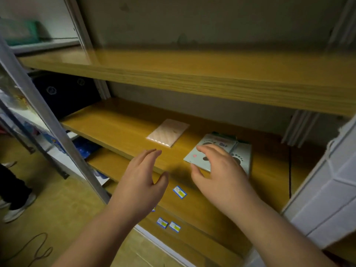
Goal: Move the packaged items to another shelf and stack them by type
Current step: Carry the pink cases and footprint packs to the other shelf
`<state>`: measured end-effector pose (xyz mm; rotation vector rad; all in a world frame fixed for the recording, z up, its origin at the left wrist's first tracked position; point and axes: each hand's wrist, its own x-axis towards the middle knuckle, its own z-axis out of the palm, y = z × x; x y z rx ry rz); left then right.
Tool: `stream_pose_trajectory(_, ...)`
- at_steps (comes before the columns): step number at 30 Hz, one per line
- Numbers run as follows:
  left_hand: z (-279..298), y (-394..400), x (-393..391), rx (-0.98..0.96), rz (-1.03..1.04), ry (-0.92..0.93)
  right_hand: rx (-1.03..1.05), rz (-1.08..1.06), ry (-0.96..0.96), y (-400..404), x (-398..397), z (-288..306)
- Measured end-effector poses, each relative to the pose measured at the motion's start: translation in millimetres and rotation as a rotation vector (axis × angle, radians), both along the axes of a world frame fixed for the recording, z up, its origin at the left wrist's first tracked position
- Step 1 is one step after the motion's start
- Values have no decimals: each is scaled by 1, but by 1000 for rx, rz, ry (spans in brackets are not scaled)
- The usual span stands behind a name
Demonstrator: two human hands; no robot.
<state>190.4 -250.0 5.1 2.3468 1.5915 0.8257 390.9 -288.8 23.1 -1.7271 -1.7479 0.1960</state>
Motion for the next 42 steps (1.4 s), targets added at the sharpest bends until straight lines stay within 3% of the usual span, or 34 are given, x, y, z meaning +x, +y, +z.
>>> stream_pose_trajectory(10,-20,118,-11,-161,-147,-21,-110,-235,-70,22,-2,-18)
stream_pose_trajectory(16,-27,201,8,-281,51,257,-88,-355,-60,36,-24,-23)
stream_pose_trajectory(20,-26,221,18,-303,32,491,-113,-401,-45,44,-43,-28)
stream_pose_trajectory(22,-27,223,21,-260,-2,504,-118,-418,-51,49,-52,-30)
stream_pose_trajectory(26,-23,231,16,-205,-76,411,-96,-455,-68,60,-63,-32)
stream_pose_trajectory(33,-11,260,-5,-357,-164,236,-93,-500,-74,68,-69,-34)
stream_pose_trajectory(39,-8,261,-28,-647,-294,-347,-112,-692,-101,69,-52,-35)
stream_pose_trajectory(42,-8,255,-35,-729,-326,-494,-233,-843,-241,68,-42,-37)
